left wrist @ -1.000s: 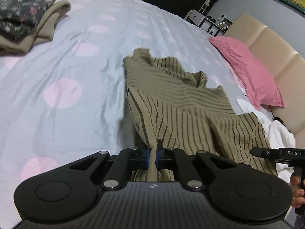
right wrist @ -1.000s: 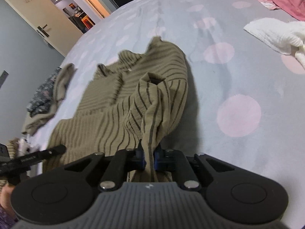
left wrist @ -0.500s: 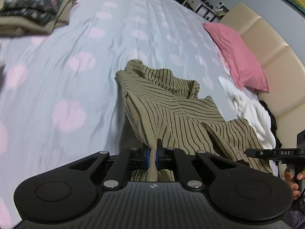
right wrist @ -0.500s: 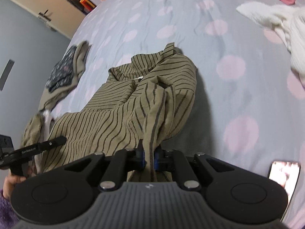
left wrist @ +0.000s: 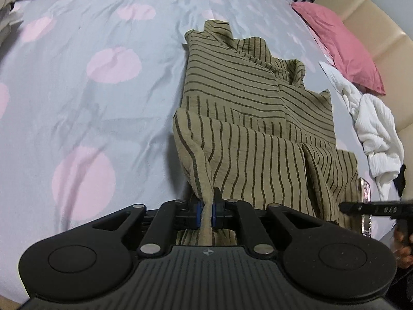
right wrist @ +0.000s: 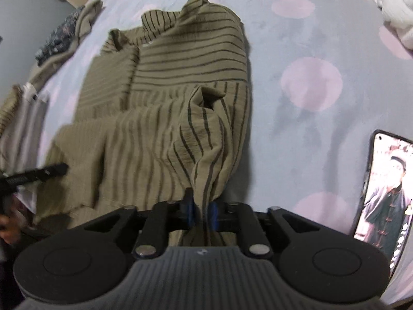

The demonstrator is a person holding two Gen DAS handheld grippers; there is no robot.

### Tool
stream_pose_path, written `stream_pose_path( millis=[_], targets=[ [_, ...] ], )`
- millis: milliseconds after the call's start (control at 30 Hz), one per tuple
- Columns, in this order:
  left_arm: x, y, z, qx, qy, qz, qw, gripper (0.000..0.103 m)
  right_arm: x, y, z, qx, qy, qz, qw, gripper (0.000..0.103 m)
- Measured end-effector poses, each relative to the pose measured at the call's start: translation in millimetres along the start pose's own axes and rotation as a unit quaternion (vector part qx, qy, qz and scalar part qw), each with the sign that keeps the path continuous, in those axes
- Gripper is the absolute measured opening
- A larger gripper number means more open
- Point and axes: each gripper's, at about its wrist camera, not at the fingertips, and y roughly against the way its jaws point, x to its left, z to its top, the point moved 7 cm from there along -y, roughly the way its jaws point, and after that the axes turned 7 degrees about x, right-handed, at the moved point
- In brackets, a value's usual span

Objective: Fold clothes

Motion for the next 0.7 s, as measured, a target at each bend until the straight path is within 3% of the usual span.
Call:
stream_pose_path(
  millis=[33,133,233,300,467,567,633,700],
  targets=[
    [1,2,0,-0.002,-0.001,0.003,1.0000,0.012,-1,1,0,-0.002,0.003,-0.005,1.000,0.033],
    [2,13,0,-0.017,-0.014,0.021,0.9995,0.018,-4,5,0,-0.011,0.012,-0.021,1.000,0.035],
    [0,30,4,-0.049,-0.036,0.030,0.9977,0.024,-1,26,4,-0.054,0.038,-0.029,0.997,0.040],
    [-2,36,11,-0.065,-0.045,0.030,0.9964,0.026,3,39,10,-0.084,0.057,-0.036,0.994,0.040],
    [-6,30,28,-0.079,-0.055,0.033,0.9948,0.027,13,33,28,-0.104,0.091,-0.042,0.990,0.039],
    [-7,20,31,-0.075,-0.067,0.041,0.9941,0.027,19,30,39,-0.115,0.111,-0.046,0.986,0.037],
    [-6,14,31,-0.069,-0.072,0.045,0.9940,0.025,21,25,43,-0.115,0.125,-0.054,0.984,0.027],
    [-5,11,30,-0.066,-0.074,0.046,0.9940,0.011,21,20,43,-0.109,0.132,-0.057,0.983,0.020]
  ],
)
